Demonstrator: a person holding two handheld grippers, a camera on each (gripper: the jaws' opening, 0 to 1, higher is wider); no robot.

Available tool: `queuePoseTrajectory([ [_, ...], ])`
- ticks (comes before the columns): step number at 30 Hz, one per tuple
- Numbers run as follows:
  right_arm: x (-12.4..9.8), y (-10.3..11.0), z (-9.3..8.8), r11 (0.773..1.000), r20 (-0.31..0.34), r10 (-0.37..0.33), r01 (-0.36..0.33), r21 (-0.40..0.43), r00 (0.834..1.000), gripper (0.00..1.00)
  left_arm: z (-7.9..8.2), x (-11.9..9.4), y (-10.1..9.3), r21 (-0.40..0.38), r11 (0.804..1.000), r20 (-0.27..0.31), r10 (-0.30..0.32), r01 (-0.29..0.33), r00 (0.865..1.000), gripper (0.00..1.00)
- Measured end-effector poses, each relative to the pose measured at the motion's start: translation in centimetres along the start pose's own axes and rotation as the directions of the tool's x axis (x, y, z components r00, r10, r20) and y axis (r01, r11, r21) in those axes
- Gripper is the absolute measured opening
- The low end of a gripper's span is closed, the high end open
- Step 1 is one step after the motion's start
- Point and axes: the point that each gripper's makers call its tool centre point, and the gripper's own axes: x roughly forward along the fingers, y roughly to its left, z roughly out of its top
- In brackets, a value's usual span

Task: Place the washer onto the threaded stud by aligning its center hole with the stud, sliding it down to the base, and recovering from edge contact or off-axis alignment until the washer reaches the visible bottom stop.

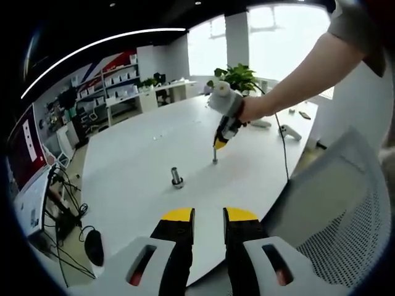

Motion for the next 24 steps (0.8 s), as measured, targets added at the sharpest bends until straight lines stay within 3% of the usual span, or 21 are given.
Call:
queuePoseTrajectory([
  [24,1.5,0.3,-0.6,0.999,-0.066,0.013,-0.016,-0.042,0.998,0.14,0.1,-0.1,0.2,-0.007,1.000,0.007,0.006,-0.006,1.000,0.16],
])
